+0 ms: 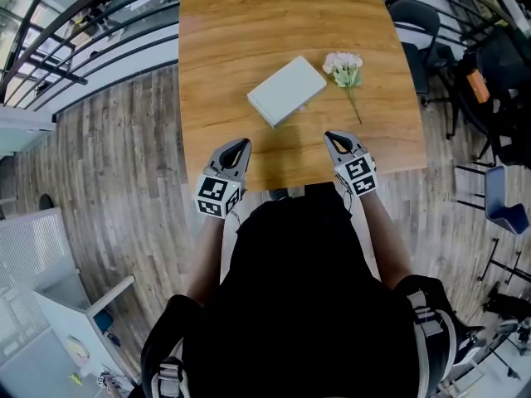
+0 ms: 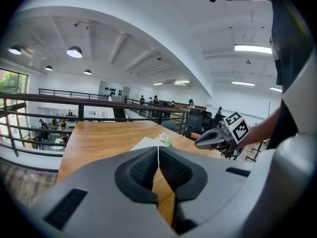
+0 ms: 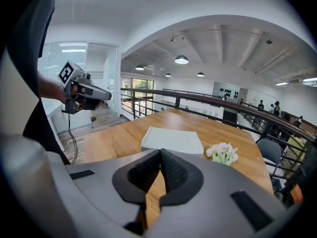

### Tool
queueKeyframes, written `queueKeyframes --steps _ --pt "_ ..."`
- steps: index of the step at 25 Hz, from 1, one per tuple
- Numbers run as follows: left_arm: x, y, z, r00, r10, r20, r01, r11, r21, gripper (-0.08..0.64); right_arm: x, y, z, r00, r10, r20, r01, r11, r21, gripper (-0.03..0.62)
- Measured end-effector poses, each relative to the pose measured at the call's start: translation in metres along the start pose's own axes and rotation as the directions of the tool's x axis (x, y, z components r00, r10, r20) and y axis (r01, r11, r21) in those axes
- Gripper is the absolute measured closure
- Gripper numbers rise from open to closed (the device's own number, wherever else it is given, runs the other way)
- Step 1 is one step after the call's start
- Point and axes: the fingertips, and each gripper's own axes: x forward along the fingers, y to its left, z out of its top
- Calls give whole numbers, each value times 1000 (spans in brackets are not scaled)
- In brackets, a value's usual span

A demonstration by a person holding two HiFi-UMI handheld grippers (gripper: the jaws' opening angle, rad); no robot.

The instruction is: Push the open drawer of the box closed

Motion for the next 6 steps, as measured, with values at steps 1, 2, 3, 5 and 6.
queueKeyframes --steps 1,2,3,5,6 --pt "0 0 0 1000 1 0 -1 1000 -1 535 0 0 1 1000 3 0 -3 1000 1 577" --pt "0 0 0 1000 2 -1 -2 1000 -3 535 1 1 3 1000 7 6 -7 1000 3 577" --pt "0 0 -1 1000 2 -1 -2 1000 -4 535 2 2 3 1000 10 12 -10 1000 5 577" --pt "0 0 -1 1000 3 -4 -3 1000 -7 535 3 4 3 1000 14 18 -14 1000 9 577" --pt "0 0 -2 1000 4 -5 -4 1000 -9 535 3 5 2 1000 16 20 -16 1000 11 577"
